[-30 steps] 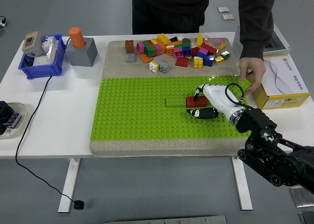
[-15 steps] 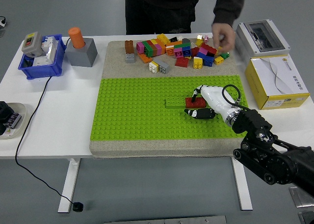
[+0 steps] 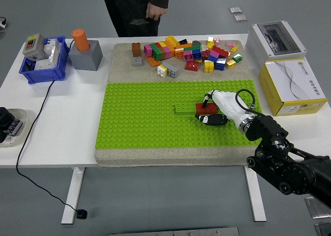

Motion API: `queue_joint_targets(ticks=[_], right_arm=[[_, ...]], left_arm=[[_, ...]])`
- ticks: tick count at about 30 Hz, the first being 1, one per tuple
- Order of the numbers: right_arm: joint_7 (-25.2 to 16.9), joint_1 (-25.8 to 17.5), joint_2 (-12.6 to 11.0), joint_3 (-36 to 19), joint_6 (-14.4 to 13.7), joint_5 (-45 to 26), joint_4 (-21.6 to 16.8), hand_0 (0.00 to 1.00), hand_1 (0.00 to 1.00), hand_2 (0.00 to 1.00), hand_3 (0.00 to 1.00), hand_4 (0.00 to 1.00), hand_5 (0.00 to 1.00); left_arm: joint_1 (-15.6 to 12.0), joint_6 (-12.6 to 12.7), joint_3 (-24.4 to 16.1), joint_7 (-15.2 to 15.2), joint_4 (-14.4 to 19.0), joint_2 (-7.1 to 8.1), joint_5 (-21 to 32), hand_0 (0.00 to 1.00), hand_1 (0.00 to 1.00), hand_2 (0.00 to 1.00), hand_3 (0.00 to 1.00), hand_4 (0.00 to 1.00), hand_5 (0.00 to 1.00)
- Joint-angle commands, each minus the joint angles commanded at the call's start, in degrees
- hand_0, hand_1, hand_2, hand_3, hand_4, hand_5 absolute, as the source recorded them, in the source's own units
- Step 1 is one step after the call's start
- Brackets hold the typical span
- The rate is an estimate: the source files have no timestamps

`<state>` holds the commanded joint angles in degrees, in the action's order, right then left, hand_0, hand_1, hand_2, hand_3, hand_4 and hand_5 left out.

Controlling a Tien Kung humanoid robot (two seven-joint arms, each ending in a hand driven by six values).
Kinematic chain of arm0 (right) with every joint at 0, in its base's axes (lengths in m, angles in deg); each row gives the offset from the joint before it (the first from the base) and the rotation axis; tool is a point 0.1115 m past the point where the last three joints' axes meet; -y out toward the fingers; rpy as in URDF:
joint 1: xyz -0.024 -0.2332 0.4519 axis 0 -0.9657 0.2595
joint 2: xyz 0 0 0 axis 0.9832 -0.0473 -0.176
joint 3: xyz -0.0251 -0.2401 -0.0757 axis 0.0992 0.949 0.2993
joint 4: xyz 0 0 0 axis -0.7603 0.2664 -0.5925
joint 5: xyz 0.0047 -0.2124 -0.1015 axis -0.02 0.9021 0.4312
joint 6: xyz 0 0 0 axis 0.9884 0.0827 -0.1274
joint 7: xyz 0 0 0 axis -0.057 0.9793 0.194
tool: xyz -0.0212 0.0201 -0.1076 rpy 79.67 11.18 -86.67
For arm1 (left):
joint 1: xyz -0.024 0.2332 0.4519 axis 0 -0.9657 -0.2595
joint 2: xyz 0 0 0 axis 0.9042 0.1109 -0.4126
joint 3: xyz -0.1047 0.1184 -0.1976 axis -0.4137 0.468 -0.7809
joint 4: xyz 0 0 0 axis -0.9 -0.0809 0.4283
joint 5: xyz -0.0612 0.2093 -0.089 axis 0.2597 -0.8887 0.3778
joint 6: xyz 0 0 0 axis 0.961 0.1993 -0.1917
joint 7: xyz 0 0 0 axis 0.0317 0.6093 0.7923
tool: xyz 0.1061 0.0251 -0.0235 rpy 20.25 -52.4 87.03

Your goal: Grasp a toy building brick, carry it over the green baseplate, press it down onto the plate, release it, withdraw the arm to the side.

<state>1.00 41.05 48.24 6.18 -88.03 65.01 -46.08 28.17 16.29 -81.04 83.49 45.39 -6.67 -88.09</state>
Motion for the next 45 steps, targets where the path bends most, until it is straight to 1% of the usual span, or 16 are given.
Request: queue_joint_targets(ticks=[4, 9, 10, 13, 15, 16, 21, 22, 25, 30, 33, 34, 35, 39, 40, 45], right_arm=[[-0.10, -0.55, -0.65, -1.72, -0.06, -0.22, -1.82, 0.755, 0.745, 0.788, 0.559, 0.776, 0.486], [1.25, -2.86, -2.68, -5.58, -1.20, 1.41, -7.09, 0.755, 0.745, 0.788, 0.559, 0.776, 0.486], [1.79, -3.56, -3.30, -6.64, -1.61, 2.28, -8.32, 0.751, 0.741, 0.784, 0.611, 0.772, 0.203], [3.07, -5.52, -4.86, -9.60, -2.95, 5.12, -11.41, 0.751, 0.741, 0.784, 0.611, 0.772, 0.203], [3.66, -7.13, -5.99, -11.91, -3.99, 7.32, -12.35, 0.751, 0.741, 0.784, 0.611, 0.772, 0.203], [4.05, -8.09, -6.63, -13.32, -4.17, 8.65, -12.28, 0.719, 0.729, 0.752, 0.646, 0.703, 0.088], [5.55, -10.92, -8.89, -17.82, -2.45, 13.26, -10.80, 0.719, 0.729, 0.752, 0.646, 0.703, 0.088], [5.84, -11.21, -9.20, -18.11, -1.87, 13.80, -10.60, 0.718, 0.740, 0.750, 0.666, 0.656, 0.026], [6.76, -11.76, -9.75, -18.59, 0.03, 14.95, -10.32, 0.718, 0.740, 0.750, 0.666, 0.656, 0.026], [7.84, -11.85, -9.60, -18.74, 2.30, 15.25, -10.98, 0.736, 0.745, 0.771, 0.668, 0.672, 0.030], [8.06, -11.73, -9.46, -18.53, 3.00, 14.66, -11.51, 0.736, 0.745, 0.771, 0.668, 0.672, 0.030], [8.10, -11.71, -9.46, -18.48, 3.21, 14.30, -11.72, 0.737, 0.746, 0.777, 0.668, 0.694, 0.064], [8.15, -11.70, -9.48, -18.44, 3.47, 13.73, -12.00, 0.737, 0.746, 0.777, 0.668, 0.694, 0.064], [8.21, -11.63, -9.59, -18.26, 4.53, 9.41, -13.01, 0.737, 0.746, 0.777, 0.668, 0.694, 0.064], [8.27, -11.51, -9.51, -18.18, 4.72, 8.65, -13.05, 0.732, 0.746, 0.784, 0.668, 0.702, 0.079], [8.76, -10.70, -8.64, -17.71, 5.54, 7.58, -12.29, 0.732, 0.746, 0.784, 0.668, 0.702, 0.079]], left_arm=[[-0.03, 0.00, -0.02, -0.03, 0.00, -0.05, 0.06, 0.660, 0.616, 0.602, 0.642, 0.712, 0.193], [-0.15, 0.00, -0.26, -0.05, 0.00, -0.17, 0.01, 0.660, 0.616, 0.602, 0.642, 0.712, 0.193], [-0.20, 0.00, -0.33, -0.04, 0.00, -0.21, -0.06, 0.660, 0.616, 0.601, 0.639, 0.712, 0.194], [-0.36, 0.01, -0.49, -0.02, 0.00, -0.30, -0.18, 0.660, 0.616, 0.601, 0.639, 0.712, 0.194], [-0.49, 0.06, -0.68, 0.00, 0.00, -0.36, -0.26, 0.660, 0.616, 0.601, 0.639, 0.712, 0.194], [-0.55, 0.17, -0.70, 0.01, 0.00, -0.37, -0.19, 0.660, 0.616, 0.602, 0.639, 0.712, 0.195], [-0.72, 0.86, -1.22, 0.38, 0.00, -0.14, -0.54, 0.660, 0.616, 0.602, 0.639, 0.712, 0.195], [-0.73, 0.94, -1.35, 0.44, 0.00, -0.10, -0.65, 0.660, 0.615, 0.601, 0.639, 0.709, 0.197], [-0.72, 1.06, -1.43, 0.55, 0.00, -0.12, -0.84, 0.660, 0.615, 0.601, 0.639, 0.709, 0.197], [-0.58, 1.24, -0.94, 0.73, 0.00, -0.45, -0.88, 0.660, 0.616, 0.601, 0.640, 0.709, 0.195], [-0.53, 1.33, -0.91, 0.80, 0.00, -0.49, -0.94, 0.660, 0.616, 0.601, 0.640, 0.709, 0.195], [-0.52, 1.36, -0.91, 0.83, 0.00, -0.49, -0.93, 0.660, 0.615, 0.601, 0.640, 0.705, 0.201], [-0.52, 1.40, -0.93, 0.87, 0.00, -0.49, -0.94, 0.660, 0.615, 0.601, 0.640, 0.705, 0.201], [-0.56, 1.47, -0.91, 1.02, 0.00, -0.52, -0.86, 0.660, 0.615, 0.601, 0.640, 0.705, 0.201], [-0.56, 1.48, -0.93, 1.06, 0.00, -0.53, -0.86, 0.659, 0.614, 0.599, 0.641, 0.702, 0.202], [-0.50, 1.52, -0.92, 1.08, 0.00, -0.55, -0.85, 0.659, 0.614, 0.599, 0.641, 0.702, 0.202]])
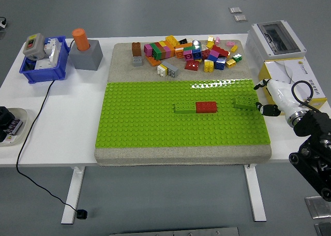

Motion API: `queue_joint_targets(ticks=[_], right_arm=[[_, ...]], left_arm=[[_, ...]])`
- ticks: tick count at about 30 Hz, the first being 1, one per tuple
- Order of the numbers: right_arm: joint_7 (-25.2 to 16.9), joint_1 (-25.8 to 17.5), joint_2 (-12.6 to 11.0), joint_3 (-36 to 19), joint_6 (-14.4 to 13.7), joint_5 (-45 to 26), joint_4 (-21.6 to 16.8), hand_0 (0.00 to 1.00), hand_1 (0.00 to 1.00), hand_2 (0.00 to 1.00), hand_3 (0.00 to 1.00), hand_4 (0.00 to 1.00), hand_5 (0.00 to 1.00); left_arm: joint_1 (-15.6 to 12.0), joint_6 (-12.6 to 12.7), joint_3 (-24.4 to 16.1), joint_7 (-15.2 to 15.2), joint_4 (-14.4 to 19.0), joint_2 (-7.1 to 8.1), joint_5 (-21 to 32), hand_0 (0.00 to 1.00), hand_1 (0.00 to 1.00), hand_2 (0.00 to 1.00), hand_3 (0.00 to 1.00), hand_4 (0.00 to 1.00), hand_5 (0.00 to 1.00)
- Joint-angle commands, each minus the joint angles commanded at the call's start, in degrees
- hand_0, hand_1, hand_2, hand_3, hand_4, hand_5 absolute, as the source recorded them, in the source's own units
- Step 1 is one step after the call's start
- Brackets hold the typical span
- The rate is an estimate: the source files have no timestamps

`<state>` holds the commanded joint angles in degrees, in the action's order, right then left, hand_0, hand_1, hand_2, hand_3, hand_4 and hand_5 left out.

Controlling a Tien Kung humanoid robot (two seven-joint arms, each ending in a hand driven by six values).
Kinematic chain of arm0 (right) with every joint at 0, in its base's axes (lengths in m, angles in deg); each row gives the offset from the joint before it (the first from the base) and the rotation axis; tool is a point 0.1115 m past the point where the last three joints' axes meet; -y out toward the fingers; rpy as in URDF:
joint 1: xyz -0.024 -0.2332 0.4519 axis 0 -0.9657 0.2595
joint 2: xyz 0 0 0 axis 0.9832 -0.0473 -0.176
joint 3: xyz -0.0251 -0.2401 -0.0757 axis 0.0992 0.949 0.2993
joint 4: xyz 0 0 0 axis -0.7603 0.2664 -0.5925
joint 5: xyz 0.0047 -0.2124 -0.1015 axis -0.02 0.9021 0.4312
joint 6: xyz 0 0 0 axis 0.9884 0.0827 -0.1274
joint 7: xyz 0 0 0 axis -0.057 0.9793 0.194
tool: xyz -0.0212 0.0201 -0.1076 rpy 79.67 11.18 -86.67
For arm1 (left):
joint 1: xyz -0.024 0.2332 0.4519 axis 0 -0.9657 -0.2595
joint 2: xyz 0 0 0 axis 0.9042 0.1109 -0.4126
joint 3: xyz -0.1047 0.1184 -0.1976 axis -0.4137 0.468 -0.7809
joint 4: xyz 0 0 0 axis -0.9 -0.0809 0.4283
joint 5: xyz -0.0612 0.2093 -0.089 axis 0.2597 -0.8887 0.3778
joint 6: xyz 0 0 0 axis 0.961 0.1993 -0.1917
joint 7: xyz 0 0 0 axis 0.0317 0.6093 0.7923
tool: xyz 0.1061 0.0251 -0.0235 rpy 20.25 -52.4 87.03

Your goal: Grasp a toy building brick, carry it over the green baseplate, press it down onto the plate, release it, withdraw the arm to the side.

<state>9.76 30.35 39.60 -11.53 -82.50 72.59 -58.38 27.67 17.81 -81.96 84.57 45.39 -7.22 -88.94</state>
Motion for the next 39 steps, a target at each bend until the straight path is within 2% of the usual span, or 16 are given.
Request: queue_joint_targets(ticks=[5, 18, 19, 24, 26, 29, 31, 39], right_arm=[[0.52, 0.40, 0.92, 0.29, 0.72, -0.12, 0.79, 0.732, 0.748, 0.786, 0.669, 0.707, 0.092], [0.29, 0.48, 1.09, -0.03, 1.52, -3.51, 0.56, 0.736, 0.756, 0.792, 0.671, 0.727, 0.127], [0.25, 0.56, 1.13, 0.01, 1.57, -3.84, 0.50, 0.737, 0.757, 0.796, 0.674, 0.745, 0.183], [0.19, 0.89, 1.30, 0.27, 1.79, -4.60, 0.27, 0.737, 0.757, 0.796, 0.674, 0.745, 0.183], [0.17, 1.16, 1.32, 0.60, 1.91, -5.22, 0.26, 0.739, 0.759, 0.797, 0.676, 0.762, 0.216], [-0.16, 1.64, 1.33, 1.16, 2.14, -7.99, 0.38, 0.739, 0.759, 0.797, 0.676, 0.762, 0.216], [-0.12, 2.10, 1.53, 1.57, 2.00, -8.53, 0.94, 0.740, 0.761, 0.798, 0.676, 0.778, 0.248], [0.73, 3.87, 1.93, 3.39, 1.81, -6.33, 3.49, 0.740, 0.762, 0.799, 0.675, 0.769, 0.240]], left_arm=[[0.05, 0.04, 0.01, 0.00, 0.00, -0.07, 0.06, 0.659, 0.614, 0.598, 0.640, 0.696, 0.199], [0.11, 0.12, -0.09, 0.11, 0.00, 0.04, 0.18, 0.659, 0.613, 0.596, 0.640, 0.686, 0.200], [0.13, 0.11, -0.09, 0.11, 0.00, 0.06, 0.13, 0.659, 0.613, 0.596, 0.641, 0.684, 0.200], [0.19, 0.06, 0.02, 0.09, 0.00, 0.18, 0.03, 0.659, 0.613, 0.596, 0.641, 0.684, 0.200], [0.22, -0.01, 0.02, 0.05, 0.00, 0.27, -0.07, 0.658, 0.613, 0.596, 0.641, 0.683, 0.197], [0.25, -0.29, -0.05, -0.16, 0.00, 0.40, -0.16, 0.658, 0.613, 0.596, 0.641, 0.683, 0.197], [0.28, -0.46, -0.03, -0.30, 0.00, 0.47, -0.17, 0.659, 0.613, 0.597, 0.644, 0.685, 0.193], [0.21, -0.57, -0.20, -0.35, 0.00, 0.37, -0.27, 0.659, 0.613, 0.597, 0.645, 0.686, 0.193]])
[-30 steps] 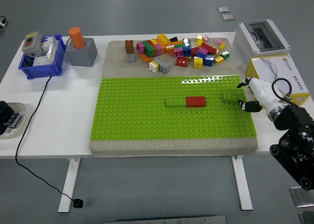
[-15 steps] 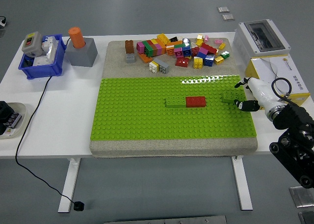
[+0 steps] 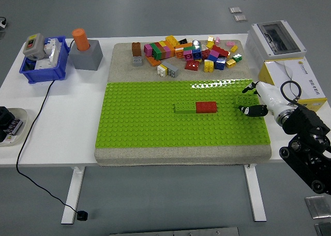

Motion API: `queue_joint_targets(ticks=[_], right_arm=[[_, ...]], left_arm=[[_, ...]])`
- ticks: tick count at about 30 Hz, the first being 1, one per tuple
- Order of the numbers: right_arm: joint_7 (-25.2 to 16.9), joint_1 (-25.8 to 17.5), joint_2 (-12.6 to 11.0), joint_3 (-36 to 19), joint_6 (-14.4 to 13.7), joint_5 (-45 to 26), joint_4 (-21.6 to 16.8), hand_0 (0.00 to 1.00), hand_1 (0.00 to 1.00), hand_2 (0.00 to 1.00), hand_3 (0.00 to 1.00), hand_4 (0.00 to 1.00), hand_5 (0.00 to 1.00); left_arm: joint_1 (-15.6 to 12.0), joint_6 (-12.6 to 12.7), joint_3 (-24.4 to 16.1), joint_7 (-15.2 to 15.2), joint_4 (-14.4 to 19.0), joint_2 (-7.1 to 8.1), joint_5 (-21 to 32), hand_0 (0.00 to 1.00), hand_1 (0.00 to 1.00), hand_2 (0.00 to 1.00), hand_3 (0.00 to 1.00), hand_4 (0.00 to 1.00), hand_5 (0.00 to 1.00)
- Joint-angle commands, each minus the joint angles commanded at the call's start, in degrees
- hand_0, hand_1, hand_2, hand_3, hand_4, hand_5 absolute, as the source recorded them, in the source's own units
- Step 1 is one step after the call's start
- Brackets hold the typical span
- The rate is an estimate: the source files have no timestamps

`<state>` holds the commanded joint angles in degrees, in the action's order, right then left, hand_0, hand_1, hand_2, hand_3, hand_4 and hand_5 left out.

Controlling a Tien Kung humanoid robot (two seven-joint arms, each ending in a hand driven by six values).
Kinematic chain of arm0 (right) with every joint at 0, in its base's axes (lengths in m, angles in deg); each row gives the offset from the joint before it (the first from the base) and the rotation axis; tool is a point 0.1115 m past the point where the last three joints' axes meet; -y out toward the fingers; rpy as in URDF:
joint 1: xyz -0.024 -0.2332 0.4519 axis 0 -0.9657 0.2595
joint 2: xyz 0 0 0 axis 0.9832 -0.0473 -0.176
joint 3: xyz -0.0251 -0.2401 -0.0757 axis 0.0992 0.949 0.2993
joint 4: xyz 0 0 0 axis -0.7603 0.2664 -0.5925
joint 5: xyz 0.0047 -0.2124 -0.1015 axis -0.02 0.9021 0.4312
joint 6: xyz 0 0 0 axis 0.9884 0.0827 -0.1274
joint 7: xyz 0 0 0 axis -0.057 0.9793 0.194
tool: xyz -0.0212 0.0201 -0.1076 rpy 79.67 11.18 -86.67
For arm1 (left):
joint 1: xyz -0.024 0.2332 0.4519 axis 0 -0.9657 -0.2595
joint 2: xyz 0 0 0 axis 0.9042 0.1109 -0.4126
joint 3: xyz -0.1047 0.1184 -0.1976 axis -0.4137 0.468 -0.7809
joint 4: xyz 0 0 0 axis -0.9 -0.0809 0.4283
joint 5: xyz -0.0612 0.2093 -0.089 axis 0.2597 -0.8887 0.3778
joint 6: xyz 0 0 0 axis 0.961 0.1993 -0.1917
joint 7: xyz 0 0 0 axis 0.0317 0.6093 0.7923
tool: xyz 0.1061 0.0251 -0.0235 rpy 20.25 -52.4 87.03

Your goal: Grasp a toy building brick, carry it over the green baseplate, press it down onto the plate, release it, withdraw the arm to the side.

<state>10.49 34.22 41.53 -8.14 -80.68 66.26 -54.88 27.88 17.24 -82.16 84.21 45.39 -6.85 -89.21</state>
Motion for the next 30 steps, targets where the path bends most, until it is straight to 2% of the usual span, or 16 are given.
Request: queue_joint_targets(ticks=[9, 10, 15, 16, 21, 22, 27, 28, 30], right_arm=[[0.43, 2.37, 0.45, 2.63, -0.15, 4.20, 2.87, 0.740, 0.763, 0.800, 0.676, 0.773, 0.247], [0.45, 2.53, 0.39, 2.85, -0.09, 4.43, 3.14, 0.742, 0.766, 0.801, 0.671, 0.783, 0.272], [0.42, 2.86, 0.00, 3.09, 0.38, 4.92, 3.81, 0.742, 0.766, 0.801, 0.671, 0.783, 0.272], [0.41, 2.86, -0.06, 3.07, 0.41, 4.92, 3.85, 0.747, 0.766, 0.801, 0.647, 0.794, 0.321], [0.22, 2.77, -0.30, 2.88, 0.37, 4.38, 4.13, 0.747, 0.766, 0.801, 0.647, 0.794, 0.321], [0.18, 2.74, -0.31, 2.84, 0.35, 4.24, 4.19, 0.759, 0.766, 0.801, 0.645, 0.812, 0.470], [0.04, 2.54, -0.32, 2.54, 0.30, 3.84, 4.37, 0.759, 0.766, 0.801, 0.645, 0.812, 0.470], [0.01, 2.48, -0.34, 2.45, 0.30, 3.78, 4.40, 0.759, 0.767, 0.801, 0.641, 0.805, 0.521], [-0.04, 2.33, -0.38, 2.27, 0.26, 3.70, 4.42, 0.759, 0.767, 0.801, 0.641, 0.805, 0.521]], left_arm=[[0.11, -0.07, -0.26, -0.06, 0.00, -0.29, -0.13, 0.659, 0.613, 0.597, 0.646, 0.686, 0.191], [0.13, -0.07, -0.28, -0.07, 0.00, -0.29, -0.14, 0.659, 0.613, 0.598, 0.646, 0.689, 0.193], [0.14, -0.10, -0.42, -0.07, 0.00, -0.33, -0.23, 0.659, 0.613, 0.598, 0.646, 0.689, 0.193], [0.14, -0.10, -0.41, -0.07, 0.00, -0.33, -0.21, 0.660, 0.614, 0.599, 0.648, 0.696, 0.200], [0.14, -0.10, -0.40, -0.08, 0.00, -0.38, -0.19, 0.660, 0.614, 0.599, 0.648, 0.696, 0.200], [0.14, -0.09, -0.40, -0.09, 0.00, -0.38, -0.19, 0.660, 0.614, 0.599, 0.648, 0.698, 0.199], [0.13, -0.07, -0.38, -0.07, 0.00, -0.38, -0.19, 0.660, 0.614, 0.599, 0.648, 0.698, 0.199], [0.13, -0.06, -0.36, -0.07, 0.00, -0.39, -0.17, 0.661, 0.614, 0.600, 0.649, 0.700, 0.200], [0.12, -0.06, -0.33, -0.06, 0.00, -0.41, -0.16, 0.661, 0.614, 0.600, 0.649, 0.700, 0.200]])
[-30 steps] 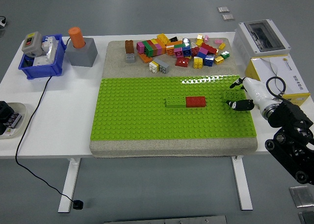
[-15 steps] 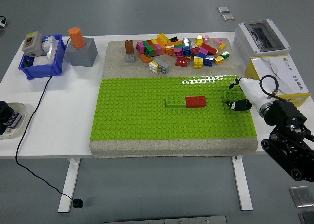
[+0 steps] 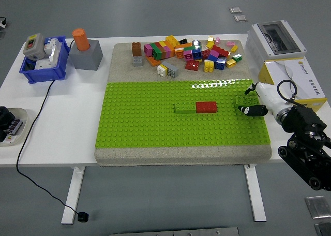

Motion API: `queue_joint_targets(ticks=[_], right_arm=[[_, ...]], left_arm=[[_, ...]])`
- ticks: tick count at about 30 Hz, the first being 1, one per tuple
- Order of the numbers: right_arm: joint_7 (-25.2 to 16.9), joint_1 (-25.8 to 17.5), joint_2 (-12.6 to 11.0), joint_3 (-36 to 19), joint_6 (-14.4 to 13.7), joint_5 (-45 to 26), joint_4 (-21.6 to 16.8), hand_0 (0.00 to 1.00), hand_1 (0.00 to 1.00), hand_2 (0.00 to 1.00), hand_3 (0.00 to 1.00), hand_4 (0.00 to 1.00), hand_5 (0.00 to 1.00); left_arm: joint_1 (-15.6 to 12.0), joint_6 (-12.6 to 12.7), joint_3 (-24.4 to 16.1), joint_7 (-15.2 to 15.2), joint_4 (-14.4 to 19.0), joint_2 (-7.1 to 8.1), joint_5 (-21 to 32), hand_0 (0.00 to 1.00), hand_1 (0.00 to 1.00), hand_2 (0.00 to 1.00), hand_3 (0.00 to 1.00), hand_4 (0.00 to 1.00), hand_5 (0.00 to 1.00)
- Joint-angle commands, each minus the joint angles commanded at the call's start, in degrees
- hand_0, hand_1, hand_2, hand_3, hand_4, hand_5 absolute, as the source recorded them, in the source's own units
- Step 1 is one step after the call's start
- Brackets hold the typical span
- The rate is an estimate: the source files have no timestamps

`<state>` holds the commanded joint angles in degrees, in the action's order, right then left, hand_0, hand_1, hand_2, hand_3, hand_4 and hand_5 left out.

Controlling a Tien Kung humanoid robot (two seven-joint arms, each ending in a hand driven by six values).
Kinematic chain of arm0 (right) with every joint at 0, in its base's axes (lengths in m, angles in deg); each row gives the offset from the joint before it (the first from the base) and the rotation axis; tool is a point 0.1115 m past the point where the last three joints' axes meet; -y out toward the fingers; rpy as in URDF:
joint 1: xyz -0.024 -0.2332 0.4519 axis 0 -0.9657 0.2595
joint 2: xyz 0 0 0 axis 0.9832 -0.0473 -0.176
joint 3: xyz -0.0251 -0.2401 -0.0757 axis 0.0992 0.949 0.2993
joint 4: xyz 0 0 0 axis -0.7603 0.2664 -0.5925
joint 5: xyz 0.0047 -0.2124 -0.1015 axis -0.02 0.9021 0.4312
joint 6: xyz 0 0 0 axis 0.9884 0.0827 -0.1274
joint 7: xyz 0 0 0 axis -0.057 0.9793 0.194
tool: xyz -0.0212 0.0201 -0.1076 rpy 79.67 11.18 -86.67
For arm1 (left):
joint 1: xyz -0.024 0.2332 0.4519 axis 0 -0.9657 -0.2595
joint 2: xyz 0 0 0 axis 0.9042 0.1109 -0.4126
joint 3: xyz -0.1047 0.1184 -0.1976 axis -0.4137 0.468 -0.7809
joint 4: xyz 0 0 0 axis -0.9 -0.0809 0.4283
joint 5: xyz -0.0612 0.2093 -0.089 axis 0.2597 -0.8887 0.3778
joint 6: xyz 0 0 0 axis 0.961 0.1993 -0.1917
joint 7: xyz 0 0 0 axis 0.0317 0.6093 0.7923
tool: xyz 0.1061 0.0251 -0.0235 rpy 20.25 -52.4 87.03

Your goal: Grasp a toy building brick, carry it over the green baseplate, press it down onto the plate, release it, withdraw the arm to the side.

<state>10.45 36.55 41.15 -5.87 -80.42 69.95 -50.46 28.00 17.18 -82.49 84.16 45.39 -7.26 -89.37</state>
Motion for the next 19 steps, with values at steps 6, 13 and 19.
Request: queue_joint_targets(ticks=[6, 13, 19], right_arm=[[-0.11, -0.33, -0.06, -0.30, -0.12, -0.03, -0.03, 0.758, 0.765, 0.799, 0.635, 0.800, 0.481], [-0.17, -0.37, -0.04, -0.02, -0.17, -0.02, 0.23, 0.760, 0.764, 0.798, 0.636, 0.799, 0.454], [-0.20, -0.29, -0.08, 0.49, -0.20, -0.07, 0.48, 0.760, 0.763, 0.797, 0.636, 0.806, 0.479]], left_arm=[[-0.11, -0.02, -0.06, 0.06, 0.00, -0.02, -0.04, 0.661, 0.614, 0.600, 0.649, 0.701, 0.201], [-0.09, -0.08, -0.04, 0.03, 0.00, -0.04, -0.02, 0.661, 0.614, 0.600, 0.649, 0.701, 0.203], [-0.06, -0.09, -0.04, 0.01, 0.00, -0.02, -0.03, 0.661, 0.614, 0.600, 0.649, 0.703, 0.202]])
